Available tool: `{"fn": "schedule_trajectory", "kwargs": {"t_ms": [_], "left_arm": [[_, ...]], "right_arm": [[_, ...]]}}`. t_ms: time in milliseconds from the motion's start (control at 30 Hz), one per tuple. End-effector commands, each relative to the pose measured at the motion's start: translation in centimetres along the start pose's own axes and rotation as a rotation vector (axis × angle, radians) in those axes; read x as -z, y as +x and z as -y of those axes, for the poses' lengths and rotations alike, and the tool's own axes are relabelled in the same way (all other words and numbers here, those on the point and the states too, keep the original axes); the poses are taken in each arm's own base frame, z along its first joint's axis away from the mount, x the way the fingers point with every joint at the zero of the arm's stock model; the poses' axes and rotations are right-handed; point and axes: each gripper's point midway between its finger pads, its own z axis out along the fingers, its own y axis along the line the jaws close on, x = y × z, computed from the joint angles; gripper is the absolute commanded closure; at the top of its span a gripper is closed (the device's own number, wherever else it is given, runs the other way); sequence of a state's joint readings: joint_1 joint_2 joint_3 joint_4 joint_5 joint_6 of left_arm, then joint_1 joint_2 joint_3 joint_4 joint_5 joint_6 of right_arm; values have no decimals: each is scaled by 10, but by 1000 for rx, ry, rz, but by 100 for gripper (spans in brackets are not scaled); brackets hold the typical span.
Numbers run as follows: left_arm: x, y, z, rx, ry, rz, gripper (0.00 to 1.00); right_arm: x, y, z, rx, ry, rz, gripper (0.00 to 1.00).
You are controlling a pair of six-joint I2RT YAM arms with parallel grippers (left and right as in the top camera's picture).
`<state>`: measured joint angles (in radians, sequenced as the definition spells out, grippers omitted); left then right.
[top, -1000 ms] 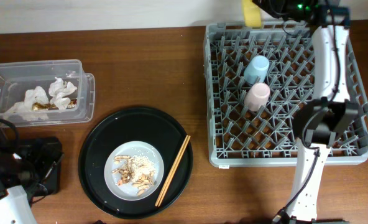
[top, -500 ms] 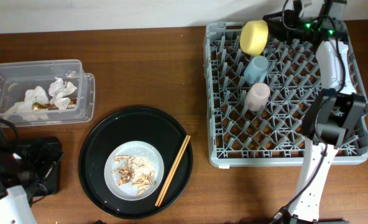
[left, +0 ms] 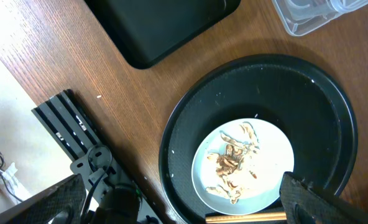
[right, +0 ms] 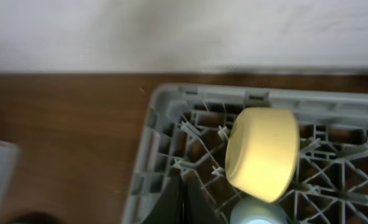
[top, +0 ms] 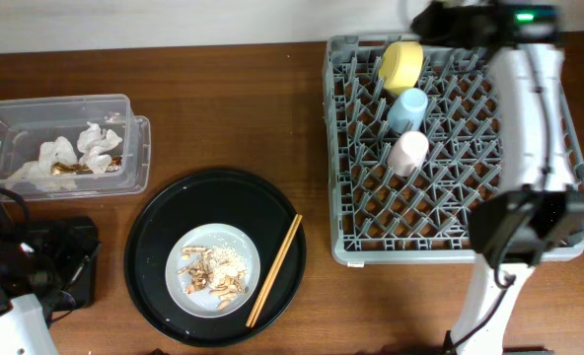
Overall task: Sort waste into correct bins and load items into the dishwasher rack
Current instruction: 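Carry the yellow bowl to the rack's back edge and set it down, then release the yellow bowl and retract the right arm to the rack's right side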
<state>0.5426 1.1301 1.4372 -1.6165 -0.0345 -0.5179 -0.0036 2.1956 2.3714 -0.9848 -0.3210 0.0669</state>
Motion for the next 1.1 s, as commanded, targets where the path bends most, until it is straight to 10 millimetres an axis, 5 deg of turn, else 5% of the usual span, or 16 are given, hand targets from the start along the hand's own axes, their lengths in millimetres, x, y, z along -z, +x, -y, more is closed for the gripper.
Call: {"fn": "schedule_trajectory", "kwargs": {"t_ms": [0,100,200,333,433,500,567,633,700,800,967,1067], "left_arm": [[1,-1,-1,10,-5,8,1],[1,-1,-1,10,-5,8,1],[1,-1,-1,10,-5,8,1],[1,-1,-1,10,-5,8,1],[1,-1,-1,10,-5,8,1],[1,-1,-1,10,-5,8,1],[1,-1,-1,10,-5,8,1],[1,-1,-1,10,-5,8,1],[1,-1,-1,10,-5,8,1],[1,-1,-1,10,-5,8,1],[1,-1,-1,10,-5,8,1],[1,-1,-1,10,-5,8,1]], "right_arm": [[-49,20,1,154,292,-53,96],[-90,49,14,152,323,-131,95],[-100,60,47,123,398,-165,95],[-92,67,88,24,453,-188,94],[-62,74,139,-79,577,-214,96],[-40,55,134,-84,572,-158,96],[-35,34,100,-66,461,-91,96],[-52,26,58,-9,275,-71,96],[-70,32,50,16,251,-85,96],[-97,60,83,-10,377,-155,96],[-80,70,125,-79,495,-187,95],[-48,83,171,-161,689,-224,96]]}}
